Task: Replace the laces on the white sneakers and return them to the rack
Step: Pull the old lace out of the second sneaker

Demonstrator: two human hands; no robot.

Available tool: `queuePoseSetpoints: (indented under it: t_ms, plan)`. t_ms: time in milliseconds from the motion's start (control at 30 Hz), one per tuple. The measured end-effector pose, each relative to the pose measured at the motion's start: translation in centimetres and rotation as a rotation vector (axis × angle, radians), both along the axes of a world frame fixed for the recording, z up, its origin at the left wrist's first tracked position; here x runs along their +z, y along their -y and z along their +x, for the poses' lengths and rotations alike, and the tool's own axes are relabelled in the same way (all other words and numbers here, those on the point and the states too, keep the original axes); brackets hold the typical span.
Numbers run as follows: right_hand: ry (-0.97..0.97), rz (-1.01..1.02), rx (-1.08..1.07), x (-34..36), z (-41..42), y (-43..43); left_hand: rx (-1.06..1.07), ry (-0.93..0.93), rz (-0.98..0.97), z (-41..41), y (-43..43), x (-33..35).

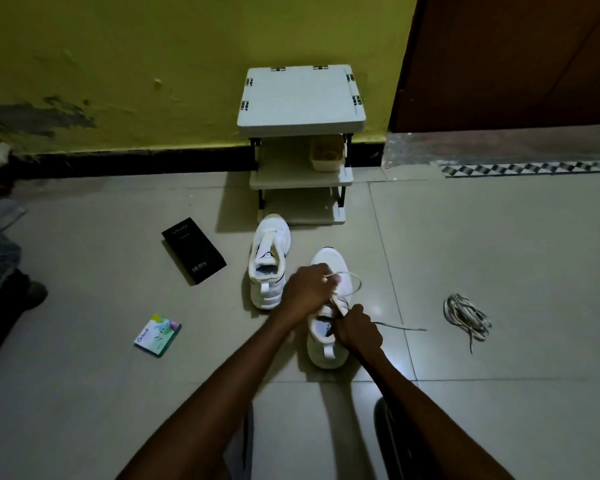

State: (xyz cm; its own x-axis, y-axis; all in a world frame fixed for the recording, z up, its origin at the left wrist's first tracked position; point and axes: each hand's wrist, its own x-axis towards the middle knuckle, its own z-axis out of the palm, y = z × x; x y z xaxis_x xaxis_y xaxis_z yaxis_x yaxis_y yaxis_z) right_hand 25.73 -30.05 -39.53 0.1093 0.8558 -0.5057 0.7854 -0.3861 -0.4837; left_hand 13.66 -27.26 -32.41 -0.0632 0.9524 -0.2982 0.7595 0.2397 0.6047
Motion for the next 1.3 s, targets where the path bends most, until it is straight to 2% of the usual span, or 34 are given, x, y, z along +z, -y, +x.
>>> queuePoseSetpoints:
  t_ms: [67, 167, 300, 367, 433, 500, 533, 600, 700, 833, 967, 1133, 1300]
  plan:
    - [0.015, 0.006, 0.001, 0.3, 0.2, 0.1, 0.064, 0.018, 0.034, -3.1, -0.5, -0.7]
    - [0.031, 0.123, -0.018, 1.2, 0.6, 0.1, 0.195, 0.125, 0.024, -6.7, -0.7, -1.1]
    - [-0.067, 0.271, 0.010, 2.4, 1.0, -0.2, 0.433, 0.447, -0.050, -7.8, 0.1, -1.3]
    - [-0.090, 0.313, 0.079, 3.2, 0.7, -0.5, 0.388, 0.391, -0.153, -7.2, 0.6, -0.9]
    - [-0.017, 0.334, 0.211, 3.7, 0.1, -0.4, 0.244, 0.242, -0.259, -6.3, 0.9, -0.9]
    - [0.103, 0.345, 0.332, 3.8, -0.7, 0.1, 0.108, 0.082, -0.285, -5.9, 1.1, -1.7]
    - [0.138, 0.359, 0.346, 3.6, -0.9, 0.3, 0.080, 0.070, -0.264, -5.8, 1.2, -2.4]
    - [0.095, 0.371, 0.284, 3.0, -1.2, 0.5, 0.113, 0.216, -0.210, -5.2, 1.7, -3.5]
    - [-0.112, 0.294, 0.080, 2.7, -1.6, 0.1, 0.187, 0.344, -0.091, -4.3, 2.4, -4.5]
    - [-0.183, 0.204, 0.006, 3.1, -2.1, -0.5, 0.168, 0.246, 0.005, -3.7, 2.6, -5.5]
    - [-0.243, 0.129, -0.027, 3.1, -1.9, -0.6, 0.212, 0.225, 0.091, -3.2, 3.0, -5.8]
    - [-0.321, 0.171, -0.061, 3.0, -1.7, -0.5, 0.197, 0.200, 0.211, -2.8, 3.7, -6.2]
    - [-0.321, 0.154, -0.080, 3.0, -1.9, -0.5, 0.248, 0.206, 0.296, -2.0, 4.4, -6.1]
